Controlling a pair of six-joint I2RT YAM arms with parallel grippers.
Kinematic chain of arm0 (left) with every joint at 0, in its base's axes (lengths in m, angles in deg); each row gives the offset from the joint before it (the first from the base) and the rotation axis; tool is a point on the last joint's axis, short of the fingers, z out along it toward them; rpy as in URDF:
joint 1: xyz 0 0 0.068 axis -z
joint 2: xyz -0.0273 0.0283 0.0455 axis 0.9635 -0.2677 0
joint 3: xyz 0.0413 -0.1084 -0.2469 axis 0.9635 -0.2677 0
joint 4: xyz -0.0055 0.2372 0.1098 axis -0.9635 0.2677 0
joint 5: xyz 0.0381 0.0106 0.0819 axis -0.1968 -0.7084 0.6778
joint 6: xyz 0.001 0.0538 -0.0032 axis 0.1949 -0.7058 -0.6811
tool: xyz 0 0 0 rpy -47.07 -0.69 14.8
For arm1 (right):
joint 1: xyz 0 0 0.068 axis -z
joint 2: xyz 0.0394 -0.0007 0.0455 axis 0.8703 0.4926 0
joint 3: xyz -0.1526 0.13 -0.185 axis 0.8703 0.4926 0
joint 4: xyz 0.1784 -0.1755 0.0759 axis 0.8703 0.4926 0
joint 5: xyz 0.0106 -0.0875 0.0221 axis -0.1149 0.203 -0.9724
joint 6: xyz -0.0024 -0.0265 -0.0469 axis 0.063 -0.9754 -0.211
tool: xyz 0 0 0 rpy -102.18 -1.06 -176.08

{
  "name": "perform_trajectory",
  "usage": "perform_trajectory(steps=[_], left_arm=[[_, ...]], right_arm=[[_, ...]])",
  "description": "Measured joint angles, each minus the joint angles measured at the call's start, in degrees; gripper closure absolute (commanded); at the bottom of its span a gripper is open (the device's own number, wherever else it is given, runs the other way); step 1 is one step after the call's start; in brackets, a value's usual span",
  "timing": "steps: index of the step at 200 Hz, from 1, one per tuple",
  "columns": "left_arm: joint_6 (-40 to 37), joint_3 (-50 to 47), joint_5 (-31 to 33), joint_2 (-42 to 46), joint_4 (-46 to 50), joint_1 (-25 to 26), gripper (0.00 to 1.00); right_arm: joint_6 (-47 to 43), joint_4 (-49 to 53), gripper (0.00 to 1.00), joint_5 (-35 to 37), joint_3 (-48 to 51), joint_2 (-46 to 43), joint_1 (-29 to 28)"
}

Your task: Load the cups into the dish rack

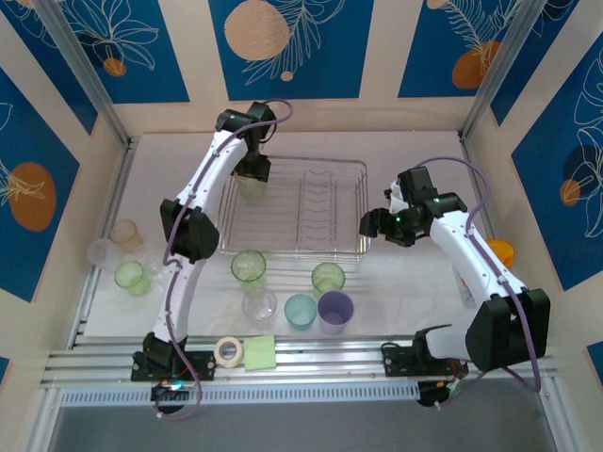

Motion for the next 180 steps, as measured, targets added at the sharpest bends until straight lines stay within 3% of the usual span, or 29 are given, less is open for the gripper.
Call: perform_trajectory(steps=[55,65,79,89,123,137,152,180], left_arm=[[0.0,0.02,-0.48,-0.76,-0.09,-0.87,0.85],[-0.02,0.02,-0.48,-0.85,-0.2,-0.92,0.75],[-0.02,0.02,-0.5,-0.98,-0.28,-1.05,0.71],[-0.02,0.02,-0.5,-1.07,-0.33,-1.2,0.6],[-0.7,0.04,-0.72,-1.44,-0.7,-1.81,0.39],[-1.09,0.09,-0.72,-1.44,-0.9,-1.97,0.24],[-1.2,0.09,-0.7,-1.46,-1.49,-2.05,0.01],[-1.49,0.13,-0.68,-1.49,-3.26,-2.27,0.0]], right_arm=[[-0.85,0.22,0.3,0.96,-1.68,2.6,-1.01],[-0.9,0.44,0.3,1.36,-1.95,3.04,-1.36],[-1.16,0.72,0.3,1.92,-2.29,3.45,-1.9],[-1.38,0.83,0.3,2.25,-2.49,3.63,-2.23],[-1.95,1.05,0.31,2.86,-2.64,4.04,-2.8],[-2.4,1.25,0.31,3.34,-2.71,4.5,-3.19],[-2.99,1.9,0.3,4.0,-3.17,5.01,-4.13],[-4.02,3.04,0.29,5.88,-5.09,5.57,-6.64]])
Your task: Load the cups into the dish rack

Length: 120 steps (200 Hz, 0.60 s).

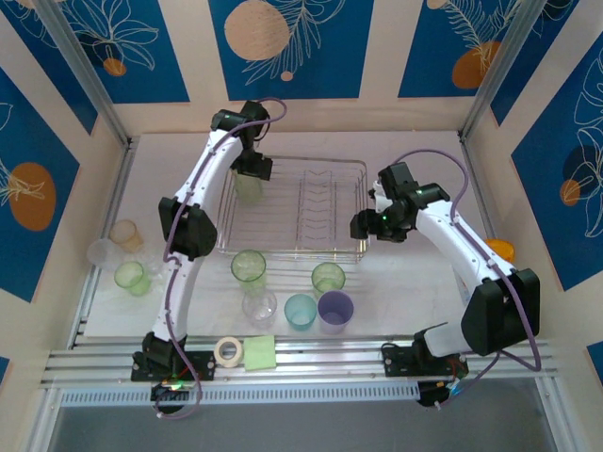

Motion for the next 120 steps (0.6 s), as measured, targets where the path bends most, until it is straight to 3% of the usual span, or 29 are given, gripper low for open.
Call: perform_trajectory(steps=[77,102,120], left_arm=[[0.07,-1.33,0.46,2.75,-5.49,-0.07,0.0],[0.17,-10.51,0.39,11.21,-10.69,-0.07,0.0],[0.17,-22.88,-1.01,21.22,-17.35,-0.09,0.0]], right_arm=[[-1.11,3.5,0.28,4.0,-3.72,1.46,-5.88],[-0.92,4.96,0.31,5.11,-6.12,1.38,-9.01],[-0.63,5.29,0.32,5.86,-7.61,0.87,-11.72]])
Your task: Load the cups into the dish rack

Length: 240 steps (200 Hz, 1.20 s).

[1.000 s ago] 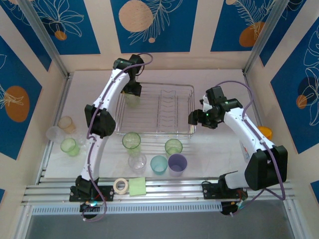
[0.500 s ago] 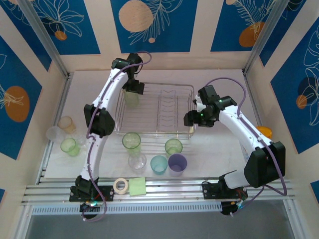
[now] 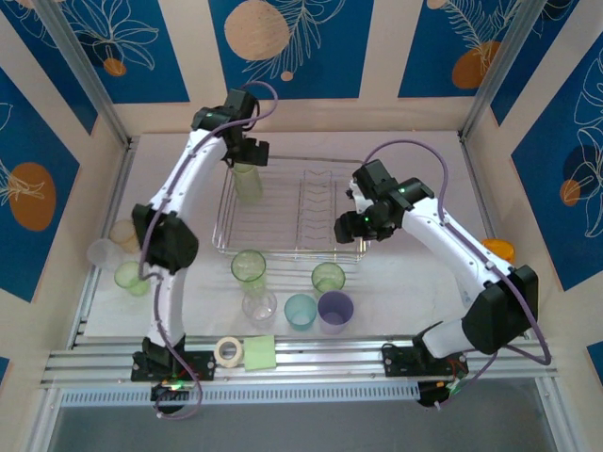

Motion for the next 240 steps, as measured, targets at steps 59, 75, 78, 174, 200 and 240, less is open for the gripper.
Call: perform_trajectory(steps=[59,75,78,174,200,240], left_arm=[[0.44,-47.36,-4.63,37.53,-24.61,-0.02,0.0],[0.68,-60.74,-5.51,49.0,-30.6,-0.11,0.0],[0.85,-63.12,-5.79,51.39,-31.45,-0.11,0.0],[13.29,-92.06,-5.9,98.42,-29.51,-0.37,0.0],[15.61,-91.82,-5.18,101.7,-25.94,-0.37,0.0],[17.29,-90.79,-4.76,101.92,-22.53,-0.37,0.0]], right_arm=[[2.38,-3.45,0.37,0.55,-3.45,-2.14,-14.16],[2.93,-5.88,0.37,0.13,-3.45,-1.97,-17.81],[3.23,-6.34,0.37,-0.07,-3.45,-1.73,-18.43],[7.06,-1.7,0.45,-1.11,-23.71,26.16,-26.82],[7.19,0.28,0.47,-0.39,-27.65,30.88,-28.0],[7.67,3.08,0.58,0.83,-30.8,33.48,-28.26]])
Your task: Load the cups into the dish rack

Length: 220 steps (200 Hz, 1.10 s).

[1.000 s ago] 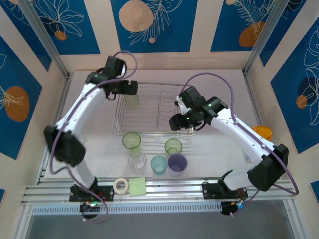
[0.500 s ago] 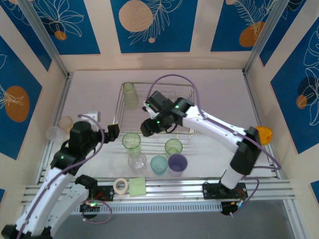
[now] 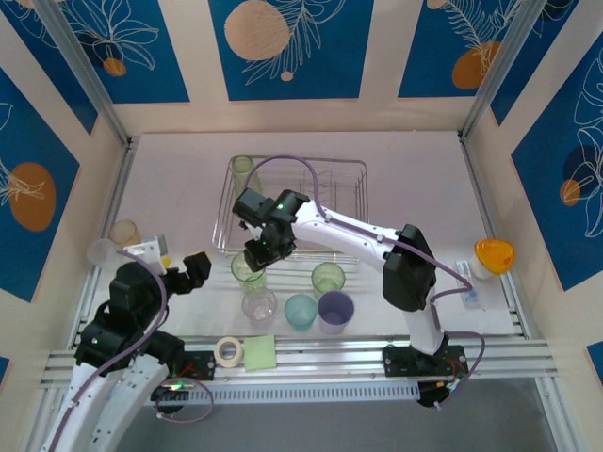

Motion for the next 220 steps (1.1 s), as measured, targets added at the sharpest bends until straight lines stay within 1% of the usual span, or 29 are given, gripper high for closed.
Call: perform_trajectory(steps=[11,27,51,62,77,82,104,128,144,156,177,201,220], left_arm=[[0.66,0.15,0.0,0.0,0.28,0.0,0.0],[1.29,0.17,0.07,0.0,0.94,0.0,0.0],[2.43,0.13,0.22,-0.44,1.22,0.0,0.0],[2.84,0.0,0.2,-0.85,1.22,0.0,0.0],[3.72,-0.37,0.11,-1.42,1.22,0.0,0.0],[3.98,-0.46,0.07,-1.68,1.25,0.0,0.0],[4.83,-0.55,-0.48,-3.06,1.33,0.0,0.0],[5.99,-0.55,-1.44,-4.22,1.29,0.0,0.0],[6.88,-0.55,-2.58,-4.24,0.85,0.0,0.0],[7.58,-0.55,-3.98,-4.24,0.04,0.0,0.0],[8.81,-0.55,-7.41,-3.5,-2.97,0.0,0.0],[10.54,-1.53,-13.38,-2.21,-10.38,-0.02,0.0],[12.83,-4.15,-19.58,-2.36,-18.34,0.0,0.0]], right_arm=[[0.28,0.57,0.63,0.59,-0.9,0.59,-0.2],[0.59,1.38,0.72,1.6,-1.53,1.11,-0.44],[0.92,2.4,0.84,2.49,-2.36,1.79,-0.96],[1.38,2.78,0.91,2.95,-2.99,2.01,-1.07],[1.6,4.17,0.97,3.19,-4.24,2.27,-1.11],[1.55,4.7,1.0,3.63,-4.87,2.32,-1.22],[1.75,6.05,1.0,4.96,-6.78,2.25,-1.64],[1.75,6.34,1.0,5.66,-6.75,0.79,-2.01],[1.75,5.88,1.0,5.6,-5.55,-2.47,-1.79],[1.7,4.85,1.0,4.72,-3.39,-6.67,-1.01],[1.66,1.64,1.0,1.22,2.73,-17.03,3.48],[1.84,-2.78,1.0,-4.2,10.54,-28.92,12.94],[2.47,-7.41,1.0,-11.58,17.05,-36.09,21.2]])
